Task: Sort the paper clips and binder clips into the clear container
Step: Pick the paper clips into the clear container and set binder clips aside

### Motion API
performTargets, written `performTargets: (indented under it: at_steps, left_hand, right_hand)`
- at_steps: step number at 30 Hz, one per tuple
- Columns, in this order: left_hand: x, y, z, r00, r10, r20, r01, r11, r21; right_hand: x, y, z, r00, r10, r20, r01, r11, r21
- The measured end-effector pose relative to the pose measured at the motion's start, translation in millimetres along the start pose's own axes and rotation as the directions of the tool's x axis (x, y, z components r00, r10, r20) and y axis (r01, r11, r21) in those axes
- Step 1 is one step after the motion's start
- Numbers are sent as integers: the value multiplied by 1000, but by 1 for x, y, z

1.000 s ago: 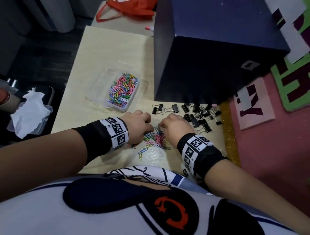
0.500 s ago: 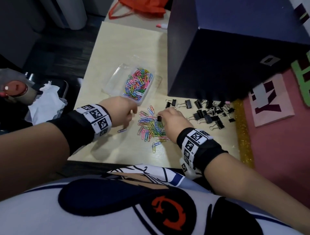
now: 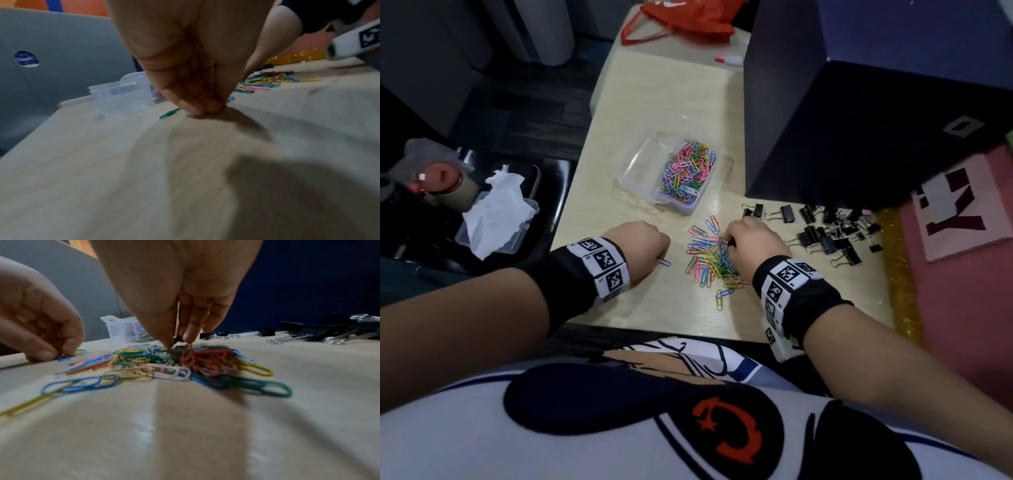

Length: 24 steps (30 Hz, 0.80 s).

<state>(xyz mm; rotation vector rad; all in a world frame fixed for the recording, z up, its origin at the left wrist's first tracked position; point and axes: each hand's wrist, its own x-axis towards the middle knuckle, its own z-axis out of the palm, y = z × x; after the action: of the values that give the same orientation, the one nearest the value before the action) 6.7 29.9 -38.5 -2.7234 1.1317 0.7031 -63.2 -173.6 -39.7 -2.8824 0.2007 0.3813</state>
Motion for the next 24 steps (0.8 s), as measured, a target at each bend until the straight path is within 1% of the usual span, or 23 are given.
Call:
performTargets:
  at_steps: [2,3,5,7,8,9,11,12,14,15,17,19,20,21,24]
  left_hand:
    - [5,6,2,999,37,-23,-37,999,12]
    - [7,9,3,998,58,-31,-57,998,13]
    - [11,16,4,994,98,-49,-100,995,-26]
    - [16,22,2,983,149,-106,-160,982,-98]
    - [18,25,0,971,179,-160,-200,972,-126]
    - [21,28,-2,957,199,-210,-231,963,-141]
    - [28,31,-7,947,198,-252,-244,956,-166]
    - [32,33,-10,948,190,-257,-240,954,-180]
    - [39,37,-14,955,176,-238,-223,957,-185]
    - [42,39,-15,961,169,-219,-209,962,-173]
    - [48,42,-15,974,148,-170,-171,976,-136]
    - [51,45,-15,984,124,-129,-135,987,-83]
    - [51,47,-14,984,125,-128,-134,989,-61]
    - [50,50,-13,982,136,-130,-143,988,-50]
    - [44,61,-6,970,211,-122,-221,972,-77]
  right_hand:
    - [-4,1,-3,997,22,-67,-21,1000,17]
    - [-6,3,-4,992,53,-112,-49,998,41]
    - [-10,9,-6,966,147,-214,-124,986,115]
    - [-13,17,-9,934,249,-255,-211,963,169]
    - [-14,21,-11,925,298,-235,-261,949,177]
    - [-14,24,-13,919,348,-183,-320,933,167]
    - [-16,30,-18,894,447,-25,-445,893,73]
    - [-17,34,-18,877,479,50,-480,877,10]
    - [-22,38,-16,842,514,163,-507,858,-82]
    - [-25,37,-13,825,529,199,-516,849,-115]
    - [-30,34,-7,798,560,222,-543,828,-138]
    - [-34,27,-3,780,582,230,-581,810,-81]
    - [-35,23,-1,787,570,237,-580,814,-29]
    - [-37,19,1,805,542,241,-562,827,19]
    - [-41,3,3,871,426,245,-463,878,120]
